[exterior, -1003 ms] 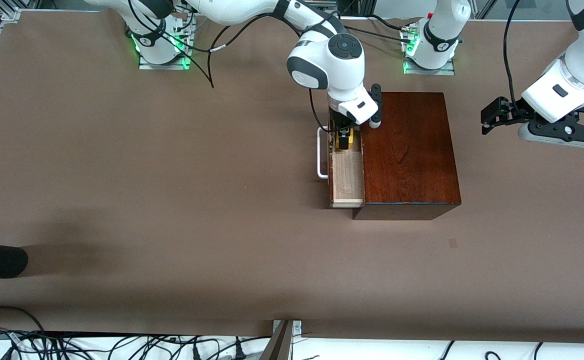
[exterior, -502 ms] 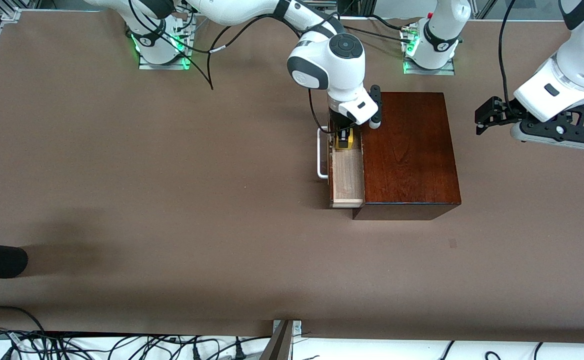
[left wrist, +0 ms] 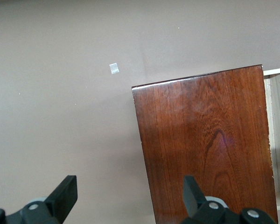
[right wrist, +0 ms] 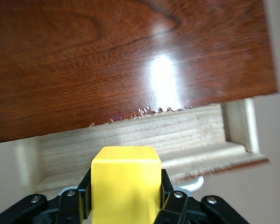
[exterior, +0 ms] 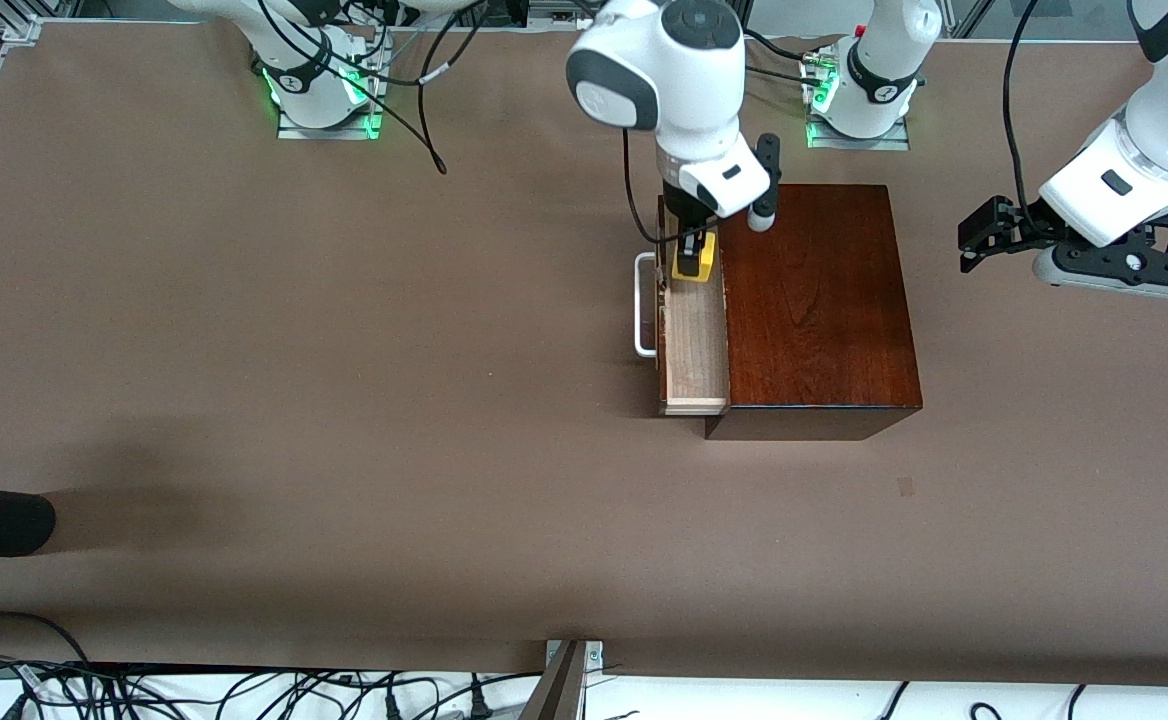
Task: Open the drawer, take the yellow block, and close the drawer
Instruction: 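Lift the yellow block out with the right gripper and carry it aside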
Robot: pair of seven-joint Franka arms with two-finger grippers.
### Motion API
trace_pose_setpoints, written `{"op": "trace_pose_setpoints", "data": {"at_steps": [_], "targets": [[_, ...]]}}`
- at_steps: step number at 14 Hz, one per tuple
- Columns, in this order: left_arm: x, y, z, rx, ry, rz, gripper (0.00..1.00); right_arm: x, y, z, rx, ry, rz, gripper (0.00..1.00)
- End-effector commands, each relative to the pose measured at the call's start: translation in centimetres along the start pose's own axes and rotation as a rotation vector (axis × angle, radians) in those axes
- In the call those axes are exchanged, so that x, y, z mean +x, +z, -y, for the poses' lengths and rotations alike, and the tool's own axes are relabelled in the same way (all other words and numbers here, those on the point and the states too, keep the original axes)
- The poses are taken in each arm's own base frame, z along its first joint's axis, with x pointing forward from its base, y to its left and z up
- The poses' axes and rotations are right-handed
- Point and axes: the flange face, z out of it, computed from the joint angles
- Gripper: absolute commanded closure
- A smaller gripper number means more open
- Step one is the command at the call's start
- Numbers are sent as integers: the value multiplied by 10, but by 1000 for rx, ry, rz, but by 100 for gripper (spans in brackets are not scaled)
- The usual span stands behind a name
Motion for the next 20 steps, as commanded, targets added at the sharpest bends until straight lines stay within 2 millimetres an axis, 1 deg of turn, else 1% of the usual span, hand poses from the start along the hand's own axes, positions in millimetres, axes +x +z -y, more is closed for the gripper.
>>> {"op": "trace_pose_setpoints", "data": {"at_steps": [1,3,5,7,8,9,10,11,12,13,14,15,16,17,18,20], "targets": [[3,-8,-4,-4,1,-11,0,-20,-52,-29,-8,93,-5,100],[3,-8,-6,-4,5,-15,0,-44,-77,-69,-36,196,-9,100],[3,-9,-6,-5,5,-18,0,-77,-100,-114,-57,293,-1,100],[2,-11,-7,-8,4,-19,0,-117,-117,-155,-61,363,42,100],[2,-11,-7,-11,3,-18,0,-135,-123,-173,-69,398,60,100],[2,-10,-10,-11,8,-16,0,-155,-124,-192,-66,436,81,100],[3,-9,-9,-11,7,-16,0,-174,-143,-208,-77,477,69,100],[2,-10,-7,-13,3,-15,0,-194,-144,-219,-74,512,83,100],[2,-10,-5,-11,0,-13,0,-223,-145,-232,-51,568,98,100],[2,-9,-4,-11,-1,-10,0,-255,-143,-247,-3,636,96,100],[2,-9,-4,-8,-1,-11,0,-282,-142,-260,41,689,84,100],[2,-7,-5,-8,2,-4,0,-304,-137,-267,56,733,104,100],[-2,-5,-8,-10,10,29,0,-325,-131,-274,55,766,129,100],[-8,-3,-15,-8,19,74,0,-347,-116,-277,68,803,164,100],[-9,-3,-23,-8,33,83,0,-365,-102,-281,77,835,185,100],[-6,1,-25,-7,39,84,0,-414,-65,-288,107,911,247,100]]}}
